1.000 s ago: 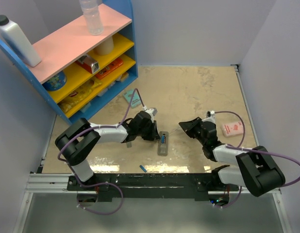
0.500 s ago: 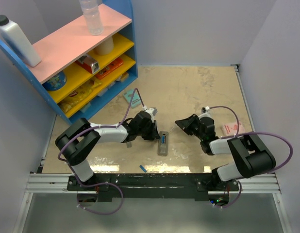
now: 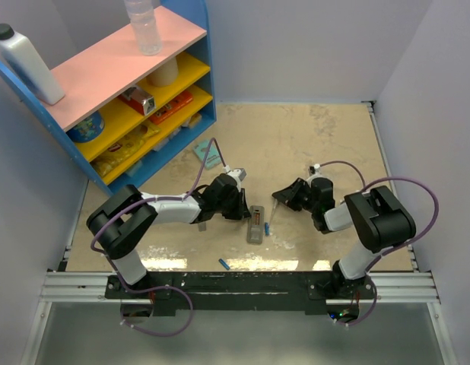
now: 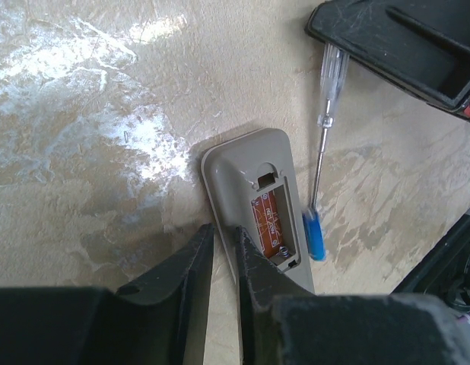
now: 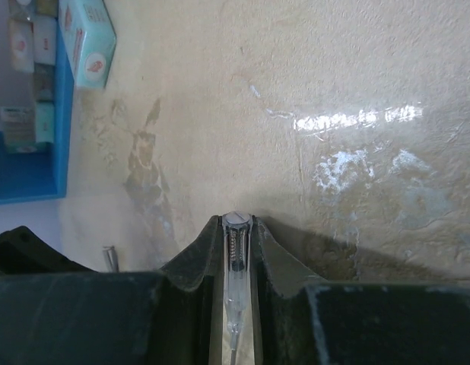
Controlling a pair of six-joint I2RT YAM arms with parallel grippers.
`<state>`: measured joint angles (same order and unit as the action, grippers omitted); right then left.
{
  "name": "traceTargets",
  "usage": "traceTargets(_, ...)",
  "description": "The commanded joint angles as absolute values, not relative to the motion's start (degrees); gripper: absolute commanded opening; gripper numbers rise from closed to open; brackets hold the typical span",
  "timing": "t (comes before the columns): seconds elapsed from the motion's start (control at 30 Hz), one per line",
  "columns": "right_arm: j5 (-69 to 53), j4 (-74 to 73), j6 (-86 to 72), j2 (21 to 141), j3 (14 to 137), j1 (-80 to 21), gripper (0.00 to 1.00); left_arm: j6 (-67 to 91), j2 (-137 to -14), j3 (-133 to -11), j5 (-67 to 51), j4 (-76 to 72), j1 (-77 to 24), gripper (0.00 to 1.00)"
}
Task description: Unload the batteries from the remote control
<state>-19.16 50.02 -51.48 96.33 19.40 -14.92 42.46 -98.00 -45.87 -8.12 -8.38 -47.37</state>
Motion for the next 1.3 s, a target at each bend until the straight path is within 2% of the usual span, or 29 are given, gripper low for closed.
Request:
traceTargets(0.0, -18.5, 40.5, -44.0, 91.9, 20.7, -14.8, 0.0, 41.9, -99.8, -45.2, -7.3, -5.9, -48.7, 0.23)
traceTargets(0.27, -17.2, 30.9, -41.6, 84.6, 23.1, -14.7, 0.0, 42.0, -98.3, -45.2, -6.2, -5.2, -48.8, 0.24)
traceTargets(0.43, -10.4, 15.6, -40.6, 77.5, 27.9, -14.7, 0.0, 41.7, -96.6, -45.2, -5.4, -3.9, -48.7, 0.25)
traceTargets(0.47, -7.8, 11.1, -41.1, 75.5, 28.9, -14.9, 0.0, 41.3, -96.2, -45.3, -4.9, -3.4, -48.7, 0.25)
traceTargets(0.5, 0.4, -0.7, -41.9, 73.8, 32.0, -14.9, 0.0, 41.2, -95.6, -45.4, -4.7, -2.5, -48.7, 0.26)
traceTargets(0.6, 13.8, -22.8, -45.7, 66.5, 37.5, -15.1, 0.0, 40.4, -93.2, -45.2, -2.6, -0.6, -48.7, 0.27)
traceTargets(0.63, 21.8, -27.4, -47.7, 63.5, 38.6, -15.0, 0.0, 40.3, -91.9, -45.2, -1.9, -0.3, -48.7, 0.27)
traceTargets(0.7, 28.8, -38.4, -49.2, 62.0, 41.3, -15.0, 0.0, 40.0, -90.8, -45.1, -1.7, -0.1, -48.7, 0.28)
traceTargets(0.73, 35.4, -42.2, -54.9, 62.0, 41.8, -14.8, 0.0, 40.0, -89.7, -45.2, -1.9, -0.1, -48.7, 0.28)
traceTargets(0.8, 38.5, -49.1, -56.6, 63.3, 44.8, -14.8, 0.0, 39.8, -88.9, -45.4, -2.4, -0.1, -48.7, 0.29)
traceTargets(0.93, 45.8, -58.2, -69.8, 69.8, 48.0, -14.8, 0.0, 39.2, -86.1, -45.3, -4.0, -0.1, -48.7, 0.3)
traceTargets(1.13, 53.7, -75.8, -88.6, 88.3, 56.5, -14.8, 0.0, 37.5, -81.4, -43.3, -4.1, 2.9, -48.6, 0.31)
traceTargets(1.17, 53.7, -76.0, -89.2, 89.8, 56.9, -14.7, 0.0, 37.1, -81.0, -42.9, -4.1, 3.2, -48.5, 0.31)
traceTargets(1.27, 50.9, -63.9, -73.5, 89.6, 57.3, -16.0, 0.0, 36.0, -78.2, -41.6, -3.2, 4.7, -48.5, 0.33)
